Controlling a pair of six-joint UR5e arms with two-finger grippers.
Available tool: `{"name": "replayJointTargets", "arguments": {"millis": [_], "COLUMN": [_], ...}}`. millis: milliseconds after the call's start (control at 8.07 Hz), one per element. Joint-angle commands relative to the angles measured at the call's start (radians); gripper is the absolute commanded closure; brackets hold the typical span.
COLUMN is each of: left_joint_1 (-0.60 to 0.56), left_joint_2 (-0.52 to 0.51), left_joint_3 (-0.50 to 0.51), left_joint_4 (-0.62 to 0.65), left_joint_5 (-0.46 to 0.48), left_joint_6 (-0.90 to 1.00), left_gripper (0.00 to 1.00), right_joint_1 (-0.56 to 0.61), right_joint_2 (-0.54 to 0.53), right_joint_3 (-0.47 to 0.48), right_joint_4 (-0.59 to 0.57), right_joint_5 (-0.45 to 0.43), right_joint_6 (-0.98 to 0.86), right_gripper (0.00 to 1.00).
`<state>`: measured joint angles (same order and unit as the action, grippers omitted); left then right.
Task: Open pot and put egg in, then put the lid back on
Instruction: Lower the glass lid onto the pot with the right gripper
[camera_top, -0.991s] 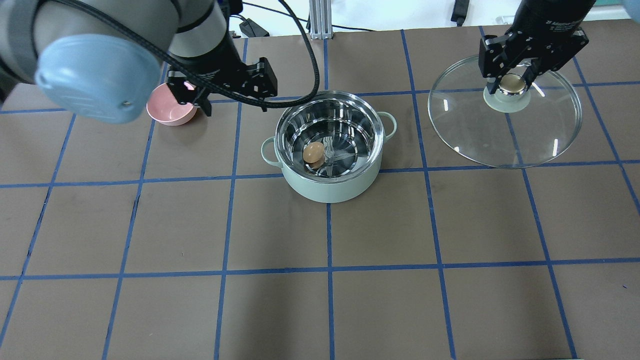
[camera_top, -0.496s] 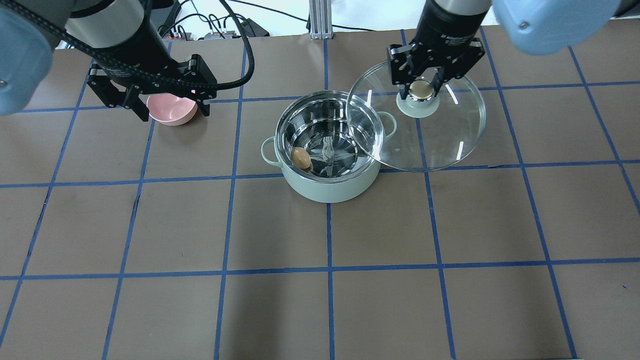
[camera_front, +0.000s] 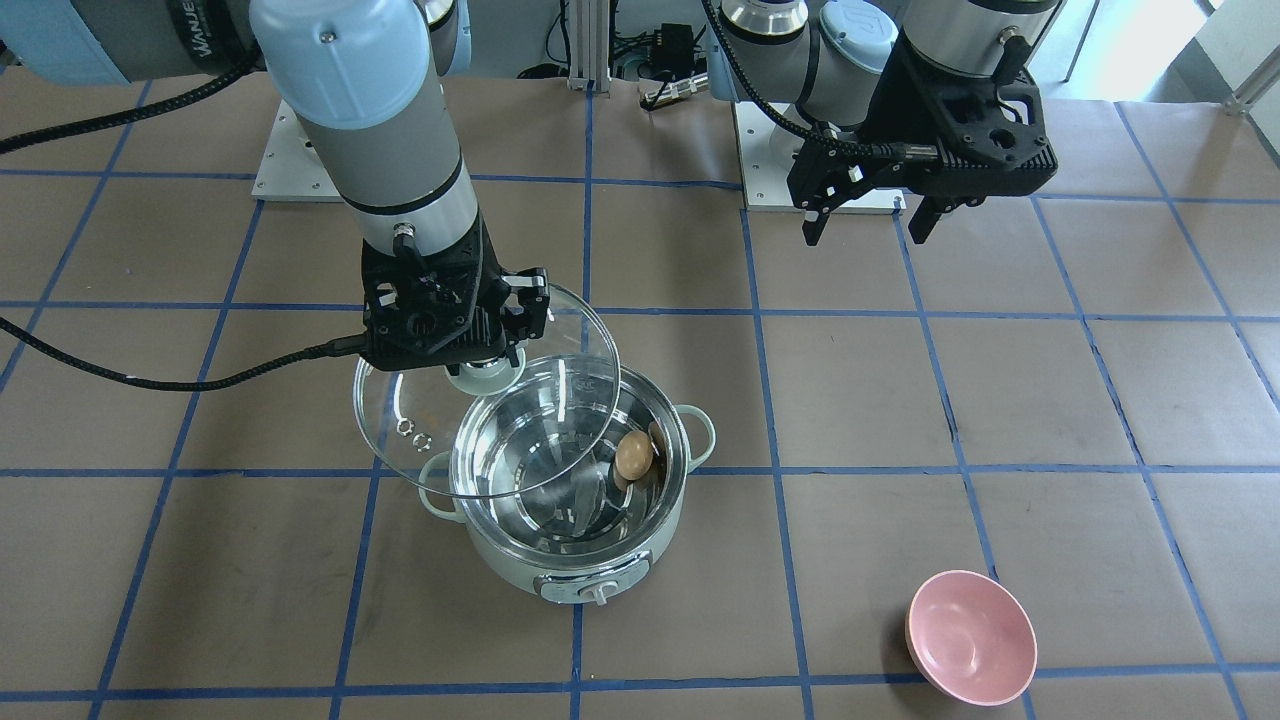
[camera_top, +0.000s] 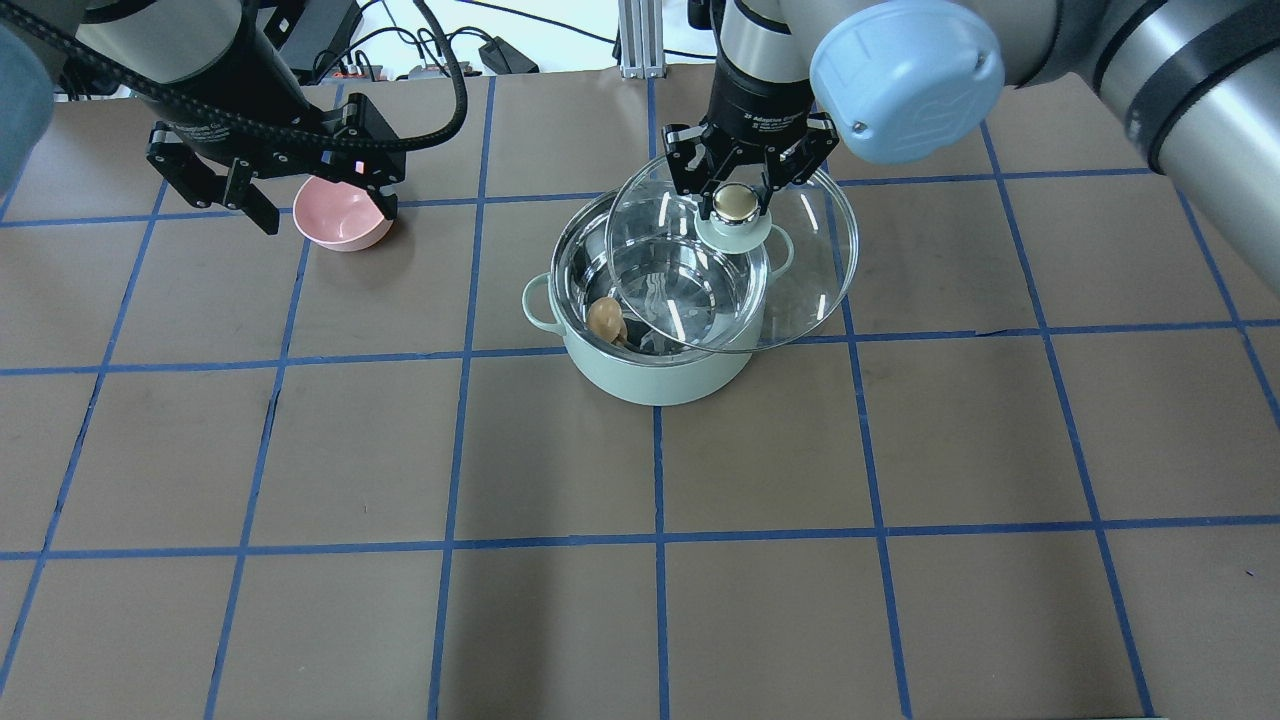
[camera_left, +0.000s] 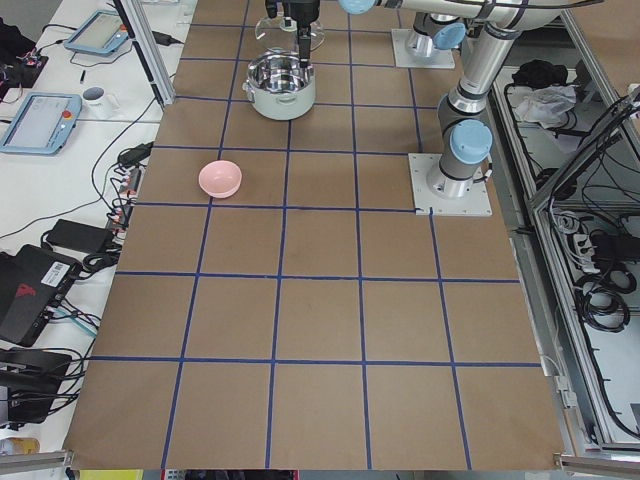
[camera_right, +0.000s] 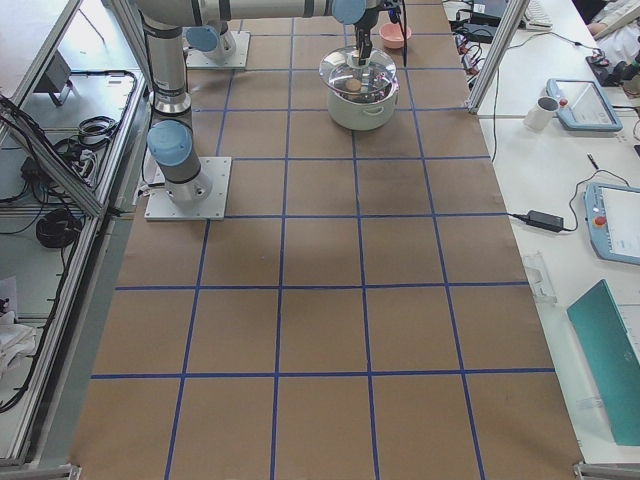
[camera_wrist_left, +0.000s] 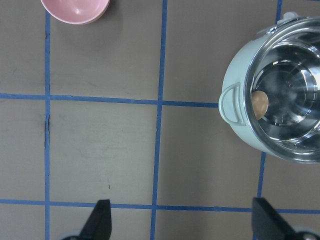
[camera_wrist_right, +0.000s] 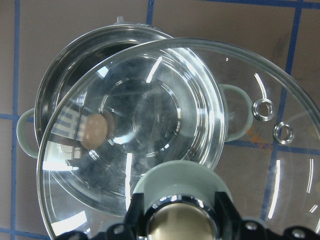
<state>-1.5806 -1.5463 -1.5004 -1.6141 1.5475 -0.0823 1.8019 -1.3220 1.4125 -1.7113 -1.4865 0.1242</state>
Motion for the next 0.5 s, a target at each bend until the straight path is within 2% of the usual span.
{"name": "replayJointTargets", "arguments": {"millis": [0,372], "left_joint_1": [-0.001,-0.002], "left_joint_2": [0.000,0.003], "left_joint_3": [-0.006,-0.008], "left_joint_4": [0.000,0.000], "left_joint_5": [-0.003,-0.004], "left_joint_6": [0.012,0.012], "left_gripper": [0.00,0.00], "right_joint_1": [0.023,0.051], "right_joint_2": [0.062,0.130], "right_joint_3": [-0.032,-0.050], "right_joint_4": [-0.034,-0.080], "right_joint_5": [0.003,0.032], "right_joint_6": [0.020,0.066], "right_gripper": [1.00,1.00]}}
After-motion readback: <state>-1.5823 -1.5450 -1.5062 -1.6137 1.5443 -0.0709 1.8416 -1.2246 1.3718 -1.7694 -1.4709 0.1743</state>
